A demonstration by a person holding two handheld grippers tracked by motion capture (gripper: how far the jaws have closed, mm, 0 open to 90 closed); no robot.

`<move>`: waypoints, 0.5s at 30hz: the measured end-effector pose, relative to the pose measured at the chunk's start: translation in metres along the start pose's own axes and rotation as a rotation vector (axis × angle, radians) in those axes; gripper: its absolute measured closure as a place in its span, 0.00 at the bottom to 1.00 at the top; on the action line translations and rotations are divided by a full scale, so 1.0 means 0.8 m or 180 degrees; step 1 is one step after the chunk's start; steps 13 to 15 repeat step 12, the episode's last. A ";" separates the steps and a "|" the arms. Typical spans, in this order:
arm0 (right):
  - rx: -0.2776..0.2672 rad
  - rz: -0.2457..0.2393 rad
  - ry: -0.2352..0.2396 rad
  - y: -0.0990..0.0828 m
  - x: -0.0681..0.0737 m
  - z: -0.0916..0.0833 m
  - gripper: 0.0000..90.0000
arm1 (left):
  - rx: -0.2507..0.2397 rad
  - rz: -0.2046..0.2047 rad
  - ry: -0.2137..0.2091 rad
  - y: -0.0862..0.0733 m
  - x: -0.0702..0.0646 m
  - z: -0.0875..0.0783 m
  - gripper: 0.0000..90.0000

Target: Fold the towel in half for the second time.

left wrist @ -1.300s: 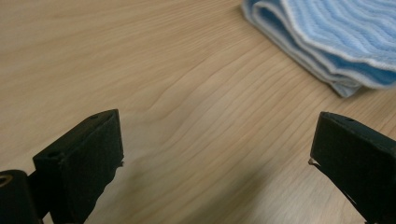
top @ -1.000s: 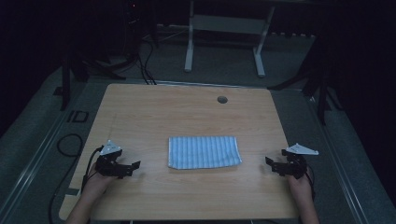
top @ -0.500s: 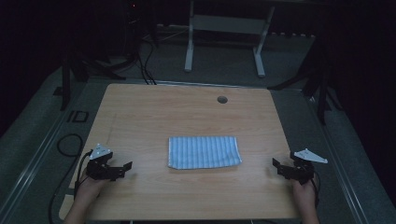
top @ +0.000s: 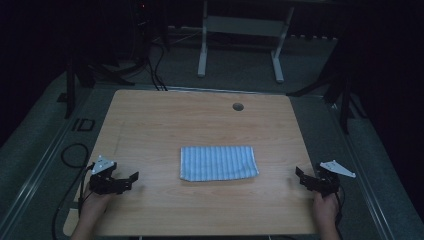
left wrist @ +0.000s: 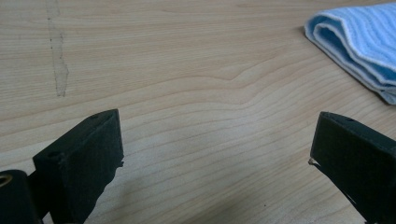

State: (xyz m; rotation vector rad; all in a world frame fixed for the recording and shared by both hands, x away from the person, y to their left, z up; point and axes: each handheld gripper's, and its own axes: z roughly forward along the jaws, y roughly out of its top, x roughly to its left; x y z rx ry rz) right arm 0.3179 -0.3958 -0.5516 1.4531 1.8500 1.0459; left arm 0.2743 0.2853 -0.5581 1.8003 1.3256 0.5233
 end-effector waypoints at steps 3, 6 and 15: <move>-0.0029 0.0064 0.0015 0.000 -0.002 -0.001 0.14 | -0.0031 -0.0016 0.0031 -0.001 0.000 0.000 0.03; -0.0057 0.0132 0.0018 0.000 -0.005 -0.002 0.14 | -0.0045 -0.0063 0.0021 -0.002 0.001 0.000 0.03; -0.0003 0.0129 0.0001 -0.001 -0.005 0.000 0.14 | -0.0119 -0.0113 0.0051 -0.002 0.004 -0.004 0.03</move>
